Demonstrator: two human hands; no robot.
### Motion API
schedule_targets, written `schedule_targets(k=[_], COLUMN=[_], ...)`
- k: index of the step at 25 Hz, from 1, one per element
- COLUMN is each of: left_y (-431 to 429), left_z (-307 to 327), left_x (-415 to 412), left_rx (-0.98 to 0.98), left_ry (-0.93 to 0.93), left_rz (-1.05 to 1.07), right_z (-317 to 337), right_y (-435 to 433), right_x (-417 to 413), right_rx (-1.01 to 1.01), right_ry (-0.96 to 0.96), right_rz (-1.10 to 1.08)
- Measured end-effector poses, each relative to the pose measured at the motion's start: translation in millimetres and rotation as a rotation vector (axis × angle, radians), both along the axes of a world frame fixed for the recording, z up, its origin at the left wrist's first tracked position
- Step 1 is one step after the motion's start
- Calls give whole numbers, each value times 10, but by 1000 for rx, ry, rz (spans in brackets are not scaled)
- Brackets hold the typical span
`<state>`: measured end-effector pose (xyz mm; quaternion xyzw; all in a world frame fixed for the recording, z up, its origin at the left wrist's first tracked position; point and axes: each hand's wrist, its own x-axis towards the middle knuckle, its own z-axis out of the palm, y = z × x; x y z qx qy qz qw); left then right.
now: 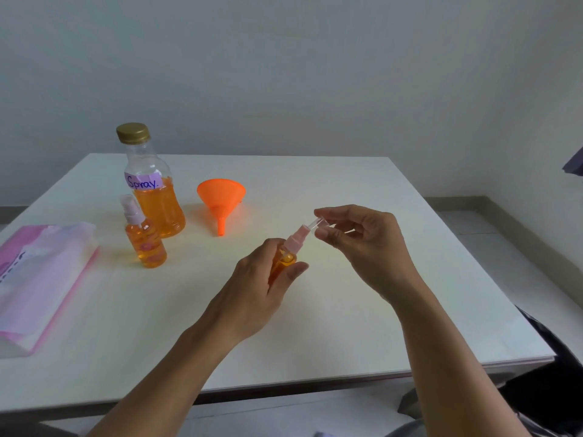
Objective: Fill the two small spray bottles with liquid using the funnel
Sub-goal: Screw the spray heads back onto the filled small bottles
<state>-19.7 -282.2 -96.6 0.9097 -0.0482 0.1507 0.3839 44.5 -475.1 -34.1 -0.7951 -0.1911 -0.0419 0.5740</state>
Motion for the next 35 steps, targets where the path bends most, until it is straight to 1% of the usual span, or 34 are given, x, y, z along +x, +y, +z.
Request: schedule_targets(k=[5, 11, 16, 19, 22, 24, 26, 27, 29, 30, 32, 35], left_y=[4, 53, 50, 52, 28, 94, 284, 409, 666, 782, 974, 1180], left_z=[8, 47, 77, 79, 76, 65, 32, 14, -8, -10, -13, -30], left_x=[12, 81, 108, 101, 90, 23, -84, -142, -276, -352, -497, -644], left_rx=[-30, 37, 29, 4, -117, -186, -222, -214, -146, -121, -99, -94], left_ry=[1, 27, -13, -6, 50, 95, 117, 117, 87, 62, 14, 23], left_rz=[-55, -46, -16, -39, -109, -126, -76, -14, 166, 250, 377, 518], right_z=[-55, -182, -211, -166, -120, -134, -198, -240, -310, -334, -363, -394], right_y=[91, 145, 210, 219, 191, 161, 153, 164, 214, 249, 310, 374], right_x=[-3, 8, -44, -60, -13, 12, -9, -30, -83, -112, -166, -221], right_rx=[-83, -136, -113, -33, 62, 43, -89, -182, -342, -391, -449, -477], right_ry=[-39, -110, -187, -128, -56, -31, -40, -64, -128, -154, -189, -186], right_rz=[6, -16, -62, -30, -14, -60, -81, -67, -3, 34, 92, 131])
